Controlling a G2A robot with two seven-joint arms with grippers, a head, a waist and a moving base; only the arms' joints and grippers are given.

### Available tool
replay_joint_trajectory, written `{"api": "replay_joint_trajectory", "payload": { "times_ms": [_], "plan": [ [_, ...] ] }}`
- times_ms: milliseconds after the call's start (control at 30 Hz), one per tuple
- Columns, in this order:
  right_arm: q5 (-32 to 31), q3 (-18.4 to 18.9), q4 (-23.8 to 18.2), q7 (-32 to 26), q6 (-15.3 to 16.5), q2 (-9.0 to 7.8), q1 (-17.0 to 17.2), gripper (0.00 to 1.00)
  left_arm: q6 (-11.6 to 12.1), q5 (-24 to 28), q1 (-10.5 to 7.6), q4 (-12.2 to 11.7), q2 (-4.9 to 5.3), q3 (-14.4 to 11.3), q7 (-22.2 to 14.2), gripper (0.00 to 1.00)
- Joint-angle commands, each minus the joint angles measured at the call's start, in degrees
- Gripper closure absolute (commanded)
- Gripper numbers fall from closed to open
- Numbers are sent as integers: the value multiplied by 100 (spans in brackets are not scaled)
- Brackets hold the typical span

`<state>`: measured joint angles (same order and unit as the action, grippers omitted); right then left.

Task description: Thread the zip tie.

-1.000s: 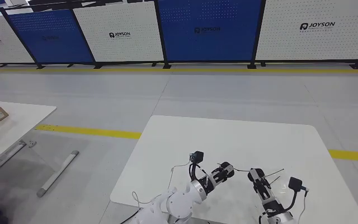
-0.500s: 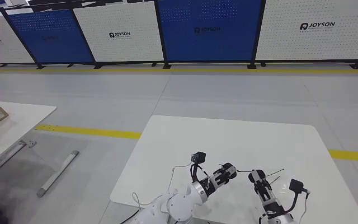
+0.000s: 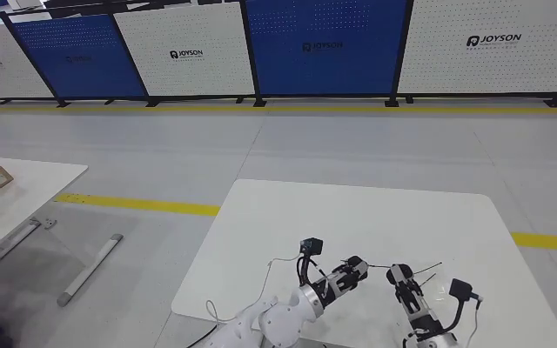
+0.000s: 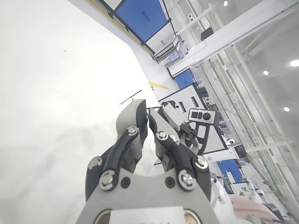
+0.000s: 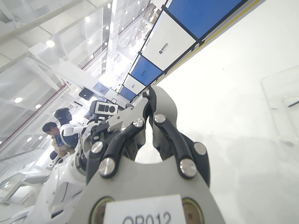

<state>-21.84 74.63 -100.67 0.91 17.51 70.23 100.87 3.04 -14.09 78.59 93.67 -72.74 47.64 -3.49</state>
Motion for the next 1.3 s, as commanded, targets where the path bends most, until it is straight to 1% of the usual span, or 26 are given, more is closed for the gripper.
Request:
{"api": "replay_joint_trajectory", "payload": {
  "times_ms": [0,33,100,133,167,300,467,567,600,733,767,800,1000,1133,1267],
  "plan": [
    [-49,-3,-3,20,-12,2,7,100,-51,-112,6,18,-8,-31,81,59],
    [-69,-6,-7,28,-19,3,11,100,-67,-144,9,24,-12,-46,102,63],
    [-107,-11,-14,46,-34,6,18,100,-94,-187,11,36,-21,-70,128,66],
    [-133,-13,-18,54,-42,8,20,100,-112,-223,9,35,-23,-80,133,70],
    [-154,-18,-21,62,-49,9,23,100,-140,-278,4,37,-25,-89,146,71],
    [-221,-42,-29,94,-73,17,24,100,-184,-334,10,45,-38,-122,173,80],
    [-310,-66,-49,118,-15,23,35,100,-204,-341,-6,23,-53,-128,167,85],
    [-342,-66,-57,124,33,23,48,100,-213,-336,-21,6,-63,-132,163,91],
    [-347,-64,-59,129,45,24,52,100,-216,-332,-25,1,-66,-133,163,90],
    [-365,-58,-57,125,85,25,63,100,-217,-307,-36,-22,-76,-127,152,91],
    [-363,-54,-56,113,85,25,63,100,-213,-302,-37,-29,-78,-123,150,94],
    [-358,-51,-51,108,85,25,63,100,-210,-301,-37,-31,-80,-121,151,100],
    [-276,-31,-30,51,128,28,53,100,-149,-318,-15,-8,-82,-111,120,100],
    [-145,-3,-11,-74,186,25,32,100,-51,-323,8,34,-80,-114,69,100],
    [-38,5,-30,-217,198,18,18,100,-25,-368,24,50,-78,-107,52,100]
  ]
}}
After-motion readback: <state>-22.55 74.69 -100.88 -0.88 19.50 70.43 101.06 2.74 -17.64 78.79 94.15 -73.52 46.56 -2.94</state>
